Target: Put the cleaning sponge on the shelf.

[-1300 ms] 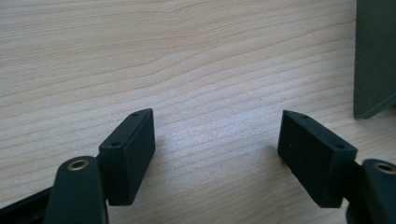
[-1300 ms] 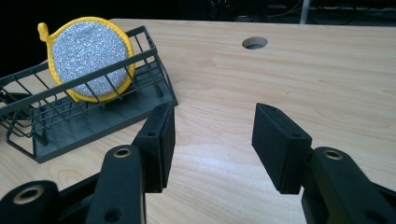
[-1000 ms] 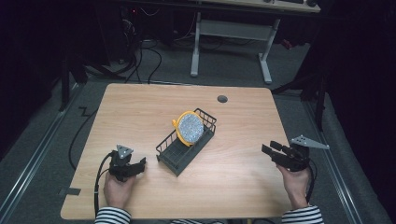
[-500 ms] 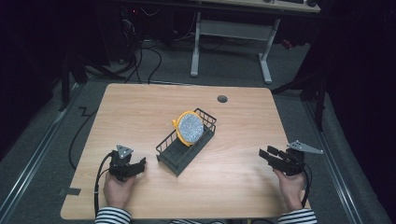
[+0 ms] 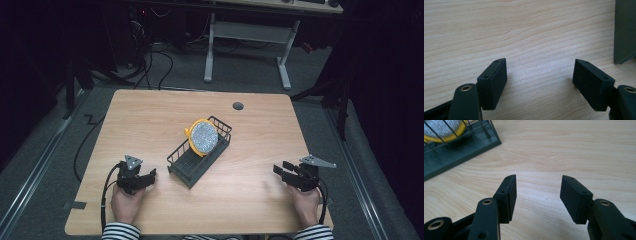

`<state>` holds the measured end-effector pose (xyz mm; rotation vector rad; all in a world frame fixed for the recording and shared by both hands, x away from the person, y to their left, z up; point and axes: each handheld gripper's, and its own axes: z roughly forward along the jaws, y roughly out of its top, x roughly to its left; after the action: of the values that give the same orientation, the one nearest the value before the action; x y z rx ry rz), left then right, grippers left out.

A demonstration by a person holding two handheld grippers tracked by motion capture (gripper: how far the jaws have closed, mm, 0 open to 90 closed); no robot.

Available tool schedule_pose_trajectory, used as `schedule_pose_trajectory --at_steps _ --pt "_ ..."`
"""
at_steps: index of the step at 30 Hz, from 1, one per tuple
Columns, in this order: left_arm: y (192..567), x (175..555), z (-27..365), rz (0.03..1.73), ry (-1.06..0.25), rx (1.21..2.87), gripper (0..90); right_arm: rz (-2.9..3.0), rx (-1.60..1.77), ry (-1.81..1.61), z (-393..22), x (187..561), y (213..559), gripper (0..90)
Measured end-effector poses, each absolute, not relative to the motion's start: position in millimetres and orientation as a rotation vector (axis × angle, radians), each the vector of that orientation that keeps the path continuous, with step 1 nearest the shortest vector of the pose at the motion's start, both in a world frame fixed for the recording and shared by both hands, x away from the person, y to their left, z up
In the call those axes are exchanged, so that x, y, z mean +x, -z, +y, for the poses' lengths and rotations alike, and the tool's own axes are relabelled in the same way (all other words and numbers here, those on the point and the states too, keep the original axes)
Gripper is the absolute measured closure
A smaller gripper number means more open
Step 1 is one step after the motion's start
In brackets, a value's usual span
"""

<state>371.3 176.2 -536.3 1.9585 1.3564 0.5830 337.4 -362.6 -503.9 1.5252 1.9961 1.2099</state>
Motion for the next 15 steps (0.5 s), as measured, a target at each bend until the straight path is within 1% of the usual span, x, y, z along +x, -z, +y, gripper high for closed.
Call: schedule_pose_trajectory --at_steps 15 --pt "536 371 176 1.357 -0.583 1.957 28.4 2.02 1.506 -1.113 -351 346 521 45.5"
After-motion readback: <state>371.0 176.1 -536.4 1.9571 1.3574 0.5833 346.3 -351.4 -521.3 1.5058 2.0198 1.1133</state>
